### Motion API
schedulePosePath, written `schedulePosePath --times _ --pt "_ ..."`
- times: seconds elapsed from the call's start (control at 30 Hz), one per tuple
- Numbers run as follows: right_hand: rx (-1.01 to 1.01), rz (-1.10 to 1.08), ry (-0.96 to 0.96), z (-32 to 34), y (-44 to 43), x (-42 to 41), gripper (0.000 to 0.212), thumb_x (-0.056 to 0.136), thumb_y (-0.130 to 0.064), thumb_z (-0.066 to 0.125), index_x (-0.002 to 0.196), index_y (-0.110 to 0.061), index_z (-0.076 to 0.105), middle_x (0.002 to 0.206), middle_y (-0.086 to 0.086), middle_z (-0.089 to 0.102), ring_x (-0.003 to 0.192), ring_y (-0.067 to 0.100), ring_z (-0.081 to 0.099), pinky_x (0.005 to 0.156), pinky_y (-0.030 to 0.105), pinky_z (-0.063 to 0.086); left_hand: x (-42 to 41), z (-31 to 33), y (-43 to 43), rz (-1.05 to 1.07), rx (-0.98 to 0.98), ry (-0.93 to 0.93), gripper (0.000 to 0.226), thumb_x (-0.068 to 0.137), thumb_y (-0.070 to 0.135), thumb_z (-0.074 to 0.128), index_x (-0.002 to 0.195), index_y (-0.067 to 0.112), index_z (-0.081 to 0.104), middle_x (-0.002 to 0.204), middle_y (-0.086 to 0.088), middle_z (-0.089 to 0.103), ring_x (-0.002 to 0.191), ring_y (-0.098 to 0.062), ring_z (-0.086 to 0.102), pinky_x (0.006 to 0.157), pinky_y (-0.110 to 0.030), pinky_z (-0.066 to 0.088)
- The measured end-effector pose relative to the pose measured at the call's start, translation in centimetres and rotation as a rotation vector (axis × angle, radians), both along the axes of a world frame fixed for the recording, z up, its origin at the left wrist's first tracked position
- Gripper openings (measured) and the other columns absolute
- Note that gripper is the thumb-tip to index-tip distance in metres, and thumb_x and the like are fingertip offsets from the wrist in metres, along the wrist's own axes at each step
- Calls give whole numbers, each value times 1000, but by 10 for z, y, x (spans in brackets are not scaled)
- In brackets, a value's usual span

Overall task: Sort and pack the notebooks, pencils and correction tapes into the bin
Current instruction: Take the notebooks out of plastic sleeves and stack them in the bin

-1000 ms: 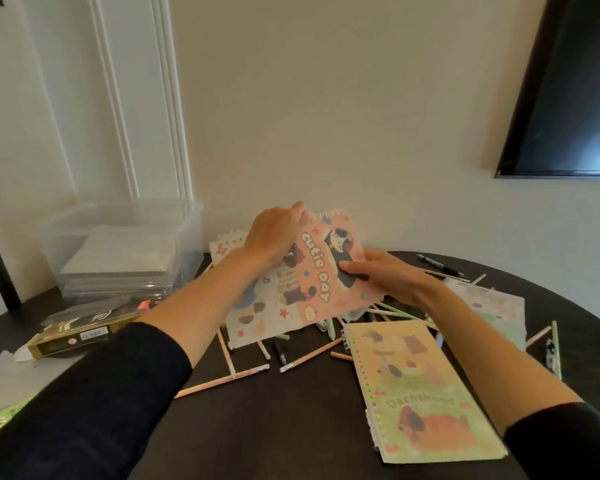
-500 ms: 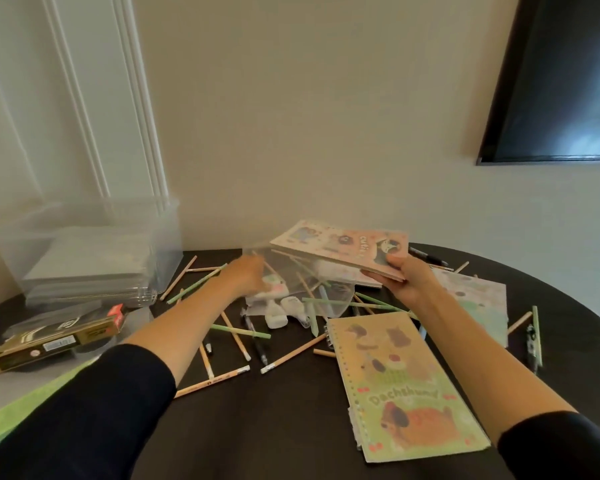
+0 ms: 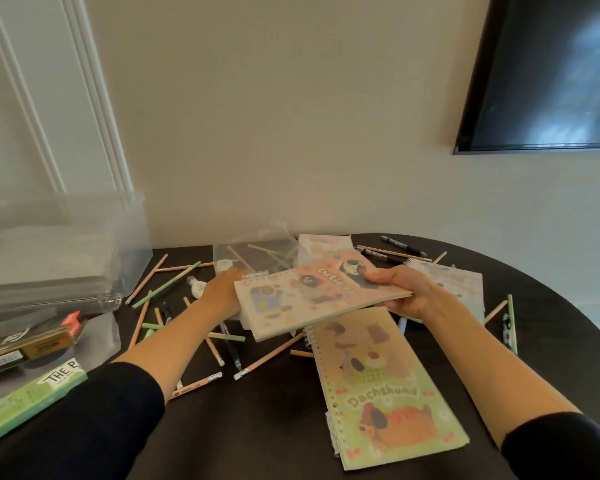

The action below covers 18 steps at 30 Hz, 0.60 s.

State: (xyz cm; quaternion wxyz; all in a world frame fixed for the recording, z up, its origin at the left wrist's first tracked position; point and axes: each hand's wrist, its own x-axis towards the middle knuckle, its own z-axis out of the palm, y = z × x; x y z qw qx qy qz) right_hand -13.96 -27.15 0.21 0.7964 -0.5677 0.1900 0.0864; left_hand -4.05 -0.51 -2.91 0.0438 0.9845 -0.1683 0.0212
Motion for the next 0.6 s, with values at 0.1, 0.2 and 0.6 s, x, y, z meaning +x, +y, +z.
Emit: schedulePosePath --times 0.1,0.2,0.6 --pt "-40 -39 11 6 -9 -2 20 92 -2 48 110 4 53 76 14 70 57 23 69 43 30 54 12 4 -2 -23 -110 -71 26 96 13 42 121 7 48 127 -13 50 114 -27 49 90 -36 41" --pt "-140 -127 39 13 -12 -3 27 90 -1 52 117 3 51 81 14 66 51 21 68 35 26 49 22 6 -2 -56 -121 -156 25 97 5 36 120 5 47 121 -16 52 107 -30 50 84 -34 40" --pt "-245 -322 -216 22 52 10 12 98 -6 33 93 -9 44 83 8 58 66 23 64 41 29 53 -2 17 -26 -312 6 -304 26 95 3 41 120 10 43 118 -10 51 100 -25 54 79 -32 45"
